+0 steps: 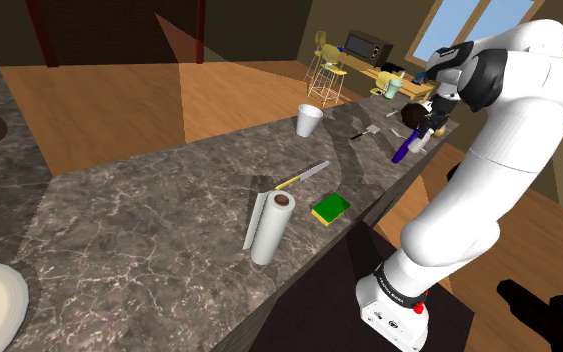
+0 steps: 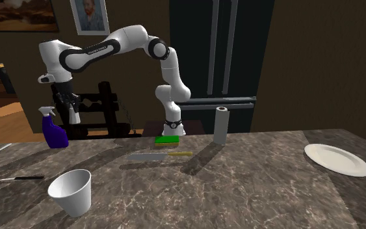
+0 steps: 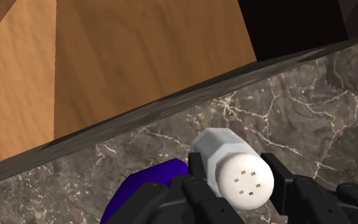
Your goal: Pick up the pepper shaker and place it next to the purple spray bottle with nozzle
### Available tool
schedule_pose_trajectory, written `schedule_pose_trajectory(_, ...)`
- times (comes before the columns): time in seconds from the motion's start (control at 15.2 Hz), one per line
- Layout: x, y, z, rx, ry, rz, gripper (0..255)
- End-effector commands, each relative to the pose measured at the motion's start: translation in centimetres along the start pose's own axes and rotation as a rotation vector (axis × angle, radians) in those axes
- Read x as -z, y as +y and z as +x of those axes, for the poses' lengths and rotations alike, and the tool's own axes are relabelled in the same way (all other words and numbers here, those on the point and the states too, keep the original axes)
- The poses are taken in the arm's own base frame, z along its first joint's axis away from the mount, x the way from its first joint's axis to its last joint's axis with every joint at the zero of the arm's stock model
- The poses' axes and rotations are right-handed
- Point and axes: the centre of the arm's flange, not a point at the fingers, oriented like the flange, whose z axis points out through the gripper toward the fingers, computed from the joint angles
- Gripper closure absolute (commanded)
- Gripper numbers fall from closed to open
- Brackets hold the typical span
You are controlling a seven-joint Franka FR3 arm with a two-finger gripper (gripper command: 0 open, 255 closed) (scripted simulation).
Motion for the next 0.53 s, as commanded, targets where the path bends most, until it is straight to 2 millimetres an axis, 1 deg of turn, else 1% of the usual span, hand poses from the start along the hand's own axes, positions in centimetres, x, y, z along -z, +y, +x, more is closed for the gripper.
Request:
schedule_pose_trajectory(0.0, -1.1, 0.0, 0.1, 0.000, 0.000, 0.000, 255)
schedule_pose_trajectory(0.46, -4.8, -0.1, 0.4, 0.000, 0.000, 0.000, 255)
